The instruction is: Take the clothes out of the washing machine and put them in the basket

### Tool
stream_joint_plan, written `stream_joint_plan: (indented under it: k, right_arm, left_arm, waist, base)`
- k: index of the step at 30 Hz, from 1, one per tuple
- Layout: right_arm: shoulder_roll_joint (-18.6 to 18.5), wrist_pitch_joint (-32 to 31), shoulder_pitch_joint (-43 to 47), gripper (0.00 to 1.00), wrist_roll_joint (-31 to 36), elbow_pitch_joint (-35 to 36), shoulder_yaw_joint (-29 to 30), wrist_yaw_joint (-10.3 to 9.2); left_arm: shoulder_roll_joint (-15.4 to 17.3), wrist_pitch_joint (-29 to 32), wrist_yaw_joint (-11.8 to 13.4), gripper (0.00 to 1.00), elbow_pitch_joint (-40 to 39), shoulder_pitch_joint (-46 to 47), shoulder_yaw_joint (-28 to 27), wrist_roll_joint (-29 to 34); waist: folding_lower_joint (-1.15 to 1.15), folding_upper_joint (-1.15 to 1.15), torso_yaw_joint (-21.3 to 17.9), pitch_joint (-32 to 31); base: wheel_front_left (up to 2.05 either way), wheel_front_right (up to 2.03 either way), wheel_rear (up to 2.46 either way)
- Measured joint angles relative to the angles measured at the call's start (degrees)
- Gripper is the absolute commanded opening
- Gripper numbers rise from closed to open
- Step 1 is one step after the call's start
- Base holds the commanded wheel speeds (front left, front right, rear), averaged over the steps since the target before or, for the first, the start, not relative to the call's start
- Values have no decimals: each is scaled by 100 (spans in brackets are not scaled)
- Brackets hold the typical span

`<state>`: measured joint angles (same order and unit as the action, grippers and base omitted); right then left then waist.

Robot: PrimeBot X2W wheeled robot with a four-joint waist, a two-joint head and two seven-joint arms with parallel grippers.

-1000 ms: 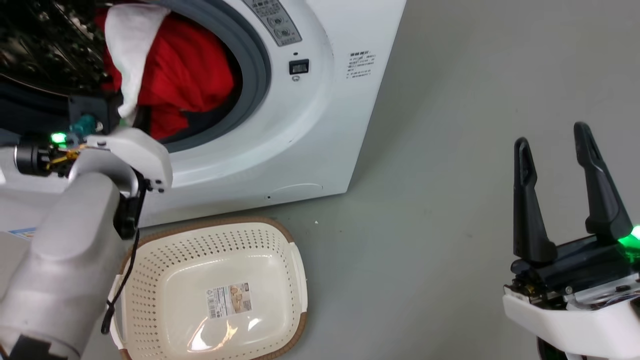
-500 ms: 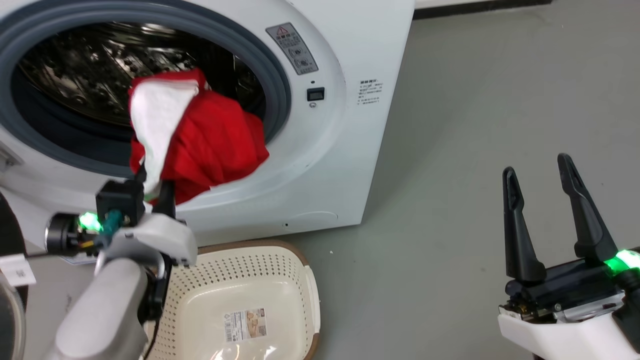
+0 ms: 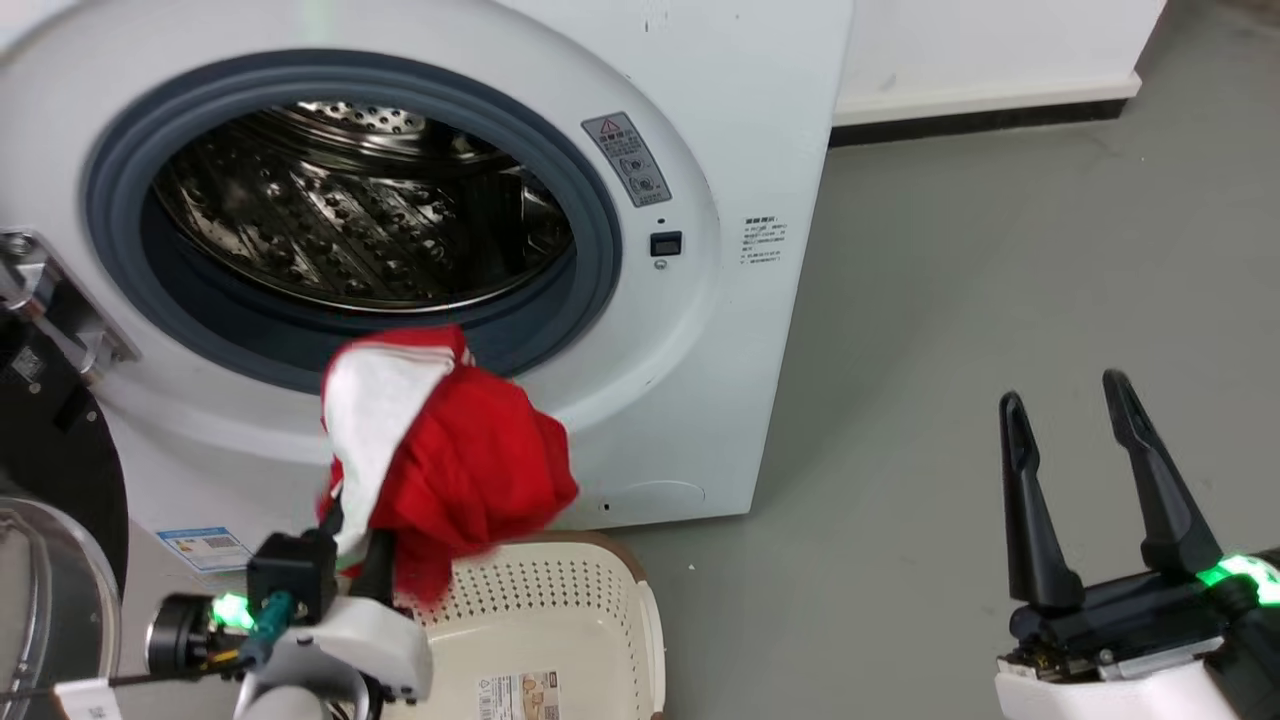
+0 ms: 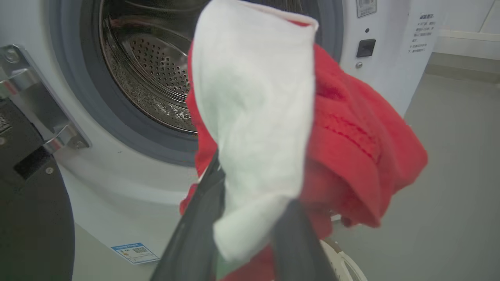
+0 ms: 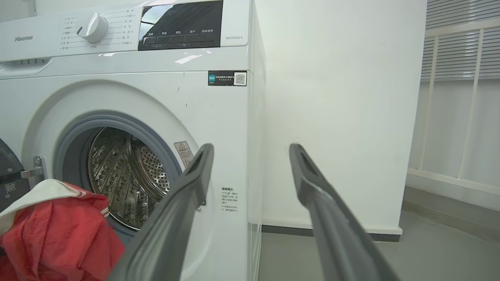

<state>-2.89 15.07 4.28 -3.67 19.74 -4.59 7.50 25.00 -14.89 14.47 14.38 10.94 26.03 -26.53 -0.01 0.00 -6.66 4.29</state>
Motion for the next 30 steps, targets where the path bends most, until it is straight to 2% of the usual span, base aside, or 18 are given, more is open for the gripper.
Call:
stream_joint_plan:
  k: [7,15,20,30]
  right_arm:
    - [0,1,86,100,13,-32,-33,0]
    - [0,1,39,100,12,-8,-91,0]
    - [-1,1,-135,100,12,29,-127,0]
    - [-1,1,-642,100,-5,132,-287,0]
  left_arm:
    - [-58,26,-11,0,-47,-343,198,-23]
    - [-145,32,-87,0,286,-377,237,-112]
    - [-240,22,-208,0,748,-302,247,-197]
    - [-431,4,-613,0,2059,239,274,-240]
  waist:
    - [0,0,25,-148]
    - [0,0,-82,82]
    - [1,0,-187,341]
    - [1,0,-454,1033]
  base:
    - [0,0,0]
    - [0,0,0]
    - [0,0,0]
    - [0,0,0]
